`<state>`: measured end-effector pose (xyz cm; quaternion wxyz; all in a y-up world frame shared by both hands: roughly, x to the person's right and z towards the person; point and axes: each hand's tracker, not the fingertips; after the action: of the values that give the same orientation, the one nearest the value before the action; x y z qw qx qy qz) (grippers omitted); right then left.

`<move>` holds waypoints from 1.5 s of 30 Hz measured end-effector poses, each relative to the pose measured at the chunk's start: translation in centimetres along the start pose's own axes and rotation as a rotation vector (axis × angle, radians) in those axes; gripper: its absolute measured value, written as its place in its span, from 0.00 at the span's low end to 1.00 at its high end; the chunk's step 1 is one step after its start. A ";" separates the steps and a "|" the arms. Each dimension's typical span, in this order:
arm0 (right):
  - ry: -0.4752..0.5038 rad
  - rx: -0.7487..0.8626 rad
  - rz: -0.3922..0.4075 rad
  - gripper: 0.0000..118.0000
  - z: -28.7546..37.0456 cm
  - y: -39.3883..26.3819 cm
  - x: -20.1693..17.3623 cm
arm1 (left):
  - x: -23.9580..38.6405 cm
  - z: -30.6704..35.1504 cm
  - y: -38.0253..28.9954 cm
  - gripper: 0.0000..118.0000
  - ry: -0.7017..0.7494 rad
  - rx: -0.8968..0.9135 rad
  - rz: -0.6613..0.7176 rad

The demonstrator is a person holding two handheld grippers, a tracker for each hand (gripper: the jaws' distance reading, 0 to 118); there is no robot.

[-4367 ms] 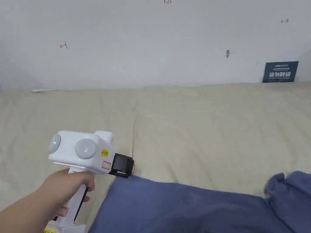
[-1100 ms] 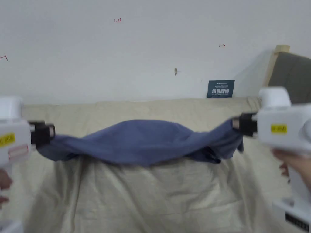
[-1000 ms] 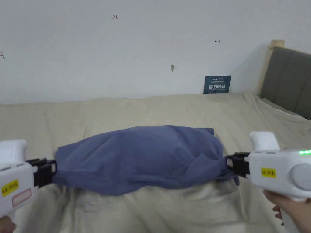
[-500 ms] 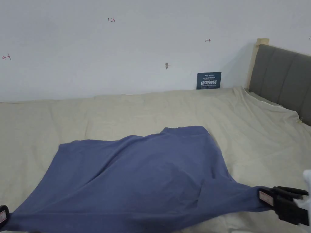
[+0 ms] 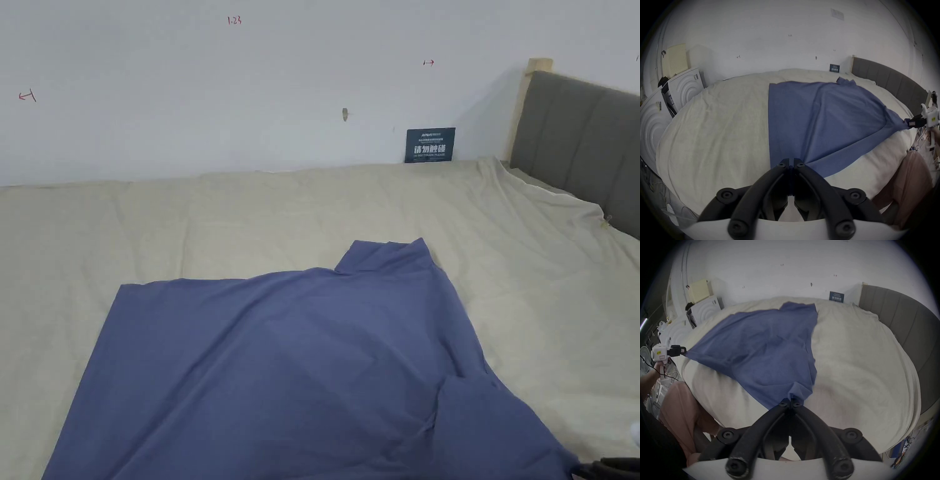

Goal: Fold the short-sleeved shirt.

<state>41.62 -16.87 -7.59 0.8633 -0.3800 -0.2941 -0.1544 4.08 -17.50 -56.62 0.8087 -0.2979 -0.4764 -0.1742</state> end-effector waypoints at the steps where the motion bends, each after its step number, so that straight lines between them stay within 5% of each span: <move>1: 0.003 -0.003 -0.006 0.00 -0.1 -0.3 0.2 | 0.0 -0.2 -0.2 0.04 -0.005 -0.007 0.002; 12: -0.014 -0.048 -0.057 0.00 1.5 -1.2 2.2 | -0.1 1.6 -0.1 0.04 -0.013 0.018 0.004; 18: -0.020 -0.120 -0.053 0.00 -0.5 -1.6 1.4 | 0.7 -0.2 -1.6 0.07 0.013 -0.080 -0.111; 20: -0.023 -0.146 -0.057 0.13 -1.0 -1.6 1.2 | 0.6 -0.6 -2.0 0.24 0.017 -0.102 -0.117; 22: -0.046 -0.169 -0.065 0.45 -1.3 -1.6 1.0 | -0.2 -0.9 -2.9 0.69 0.012 -0.106 -0.091; 25: -0.134 -0.191 -0.100 0.65 -1.5 -2.0 1.9 | -1.3 -0.3 -3.0 0.89 0.035 -0.106 -0.010; 26: -0.146 -0.188 -0.107 0.81 -1.2 -1.9 2.0 | -1.7 0.0 -3.0 1.00 0.032 -0.102 0.012; 33: -0.078 0.101 -0.269 0.83 4.2 0.4 0.3 | -1.8 4.2 -1.4 1.00 0.049 0.014 0.078; 36: 0.016 0.224 -0.293 0.81 6.0 1.5 -2.2 | -0.6 6.6 -0.4 0.95 -0.005 0.101 0.151; 38: 0.066 0.360 -0.296 0.71 6.8 1.5 -4.0 | 0.4 7.9 -0.2 0.76 -0.040 0.219 0.207; 41: 0.041 0.487 -0.293 0.01 7.1 1.4 -7.4 | 2.7 9.1 0.1 0.36 -0.029 0.309 0.190; 42: -0.006 0.519 -0.281 0.00 7.0 1.2 -8.2 | 3.5 9.5 0.1 0.09 -0.020 0.339 0.166; 43: -0.023 0.561 -0.267 0.00 6.9 0.9 -8.6 | 4.2 9.7 -0.1 0.00 -0.010 0.379 0.140; 45: 0.019 0.620 -0.259 0.00 6.6 0.4 -9.1 | 5.3 10.2 -0.3 0.00 0.045 0.468 0.089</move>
<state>32.09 -11.27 -9.93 0.9137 -0.0574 -0.3648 -0.1698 -0.35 -11.16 -48.16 0.8730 -0.1192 -0.4720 -0.0298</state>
